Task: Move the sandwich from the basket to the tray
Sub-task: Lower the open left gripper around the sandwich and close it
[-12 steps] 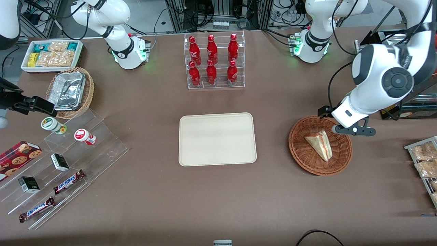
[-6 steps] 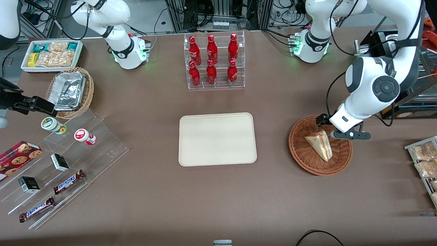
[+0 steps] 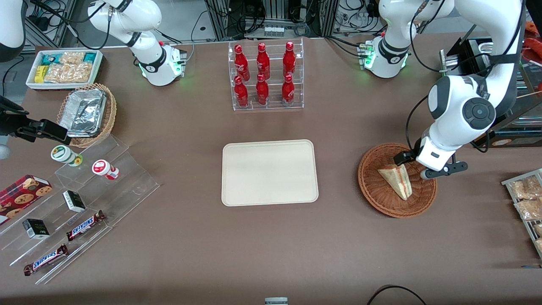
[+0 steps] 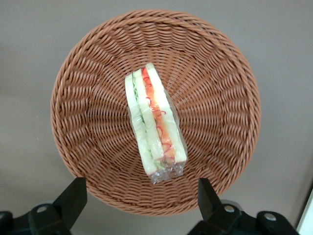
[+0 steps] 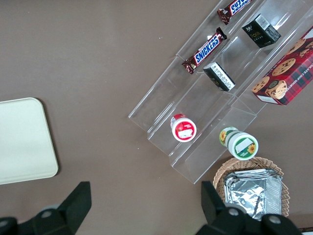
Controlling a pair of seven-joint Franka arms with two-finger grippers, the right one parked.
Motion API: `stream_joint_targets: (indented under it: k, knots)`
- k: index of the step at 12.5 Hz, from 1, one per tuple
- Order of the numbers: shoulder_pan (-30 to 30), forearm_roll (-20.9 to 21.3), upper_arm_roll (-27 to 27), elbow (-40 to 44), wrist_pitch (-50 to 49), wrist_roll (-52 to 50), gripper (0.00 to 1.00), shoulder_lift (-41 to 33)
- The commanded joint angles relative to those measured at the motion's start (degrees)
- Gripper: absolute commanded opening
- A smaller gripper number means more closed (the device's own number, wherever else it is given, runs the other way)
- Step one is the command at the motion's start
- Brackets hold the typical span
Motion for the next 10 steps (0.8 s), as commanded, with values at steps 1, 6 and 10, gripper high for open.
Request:
stream_joint_targets:
  k: [1,6,10]
  knots:
    - [-0.2,0.0,-0.2,0.2,1.7,-11.9,1.0,1.4]
    - [-1.0,0.1,-0.2,0.3,4.9,-21.3,1.0,3.2]
    - [-1.9,0.6,-0.2,2.0,5.1,-21.1,1.0,6.8]
